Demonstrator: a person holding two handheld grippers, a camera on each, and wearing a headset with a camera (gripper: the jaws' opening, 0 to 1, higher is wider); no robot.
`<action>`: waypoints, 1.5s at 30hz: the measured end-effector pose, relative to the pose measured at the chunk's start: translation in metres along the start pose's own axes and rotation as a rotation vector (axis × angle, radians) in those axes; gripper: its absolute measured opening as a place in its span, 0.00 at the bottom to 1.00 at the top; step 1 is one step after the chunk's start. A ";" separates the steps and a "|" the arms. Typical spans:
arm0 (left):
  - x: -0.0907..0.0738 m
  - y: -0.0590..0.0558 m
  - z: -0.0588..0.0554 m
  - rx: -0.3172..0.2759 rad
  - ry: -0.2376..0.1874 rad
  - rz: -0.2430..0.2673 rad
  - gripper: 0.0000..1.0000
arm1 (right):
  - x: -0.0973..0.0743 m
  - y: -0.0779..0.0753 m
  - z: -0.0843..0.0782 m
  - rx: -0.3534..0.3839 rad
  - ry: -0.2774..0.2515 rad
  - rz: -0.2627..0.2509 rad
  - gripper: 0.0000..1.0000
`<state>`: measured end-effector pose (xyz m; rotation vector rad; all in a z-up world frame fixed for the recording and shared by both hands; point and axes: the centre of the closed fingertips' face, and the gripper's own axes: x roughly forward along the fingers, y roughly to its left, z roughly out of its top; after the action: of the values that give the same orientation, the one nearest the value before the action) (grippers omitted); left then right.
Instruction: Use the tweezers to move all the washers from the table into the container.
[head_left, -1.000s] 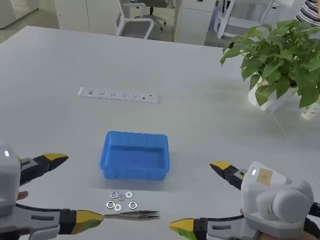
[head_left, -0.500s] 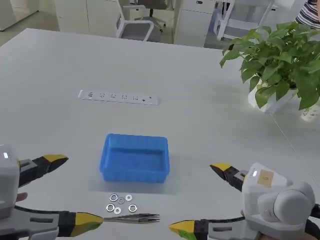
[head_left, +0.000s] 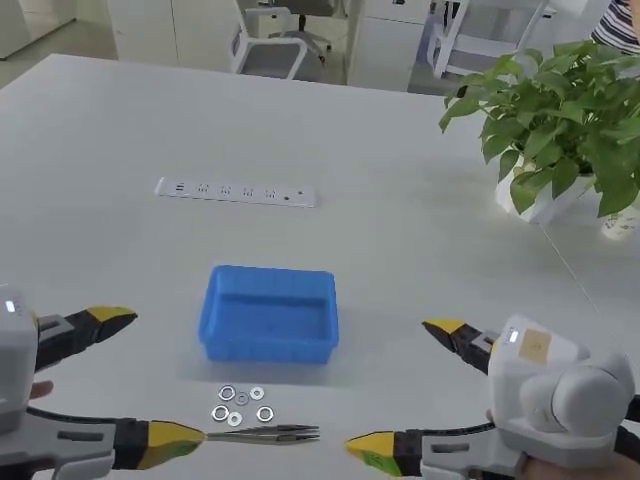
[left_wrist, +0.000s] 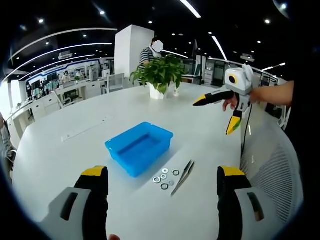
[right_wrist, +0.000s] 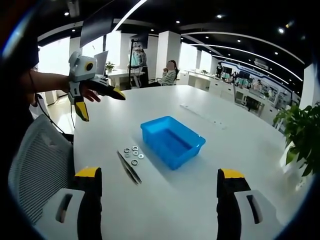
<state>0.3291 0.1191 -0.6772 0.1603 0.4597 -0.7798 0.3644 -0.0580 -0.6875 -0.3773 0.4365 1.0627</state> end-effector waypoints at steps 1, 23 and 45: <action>0.000 0.000 0.000 0.002 0.003 -0.002 0.95 | 0.000 -0.001 0.000 -0.009 0.002 0.002 0.96; 0.019 -0.008 -0.026 0.103 0.136 -0.126 0.67 | 0.020 0.002 -0.017 -0.208 0.116 0.198 0.67; 0.042 -0.013 -0.069 0.213 0.305 -0.264 0.39 | 0.055 0.033 -0.042 -0.436 0.233 0.487 0.40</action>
<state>0.3225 0.1047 -0.7570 0.4274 0.6955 -1.0698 0.3515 -0.0230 -0.7543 -0.8148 0.5173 1.6031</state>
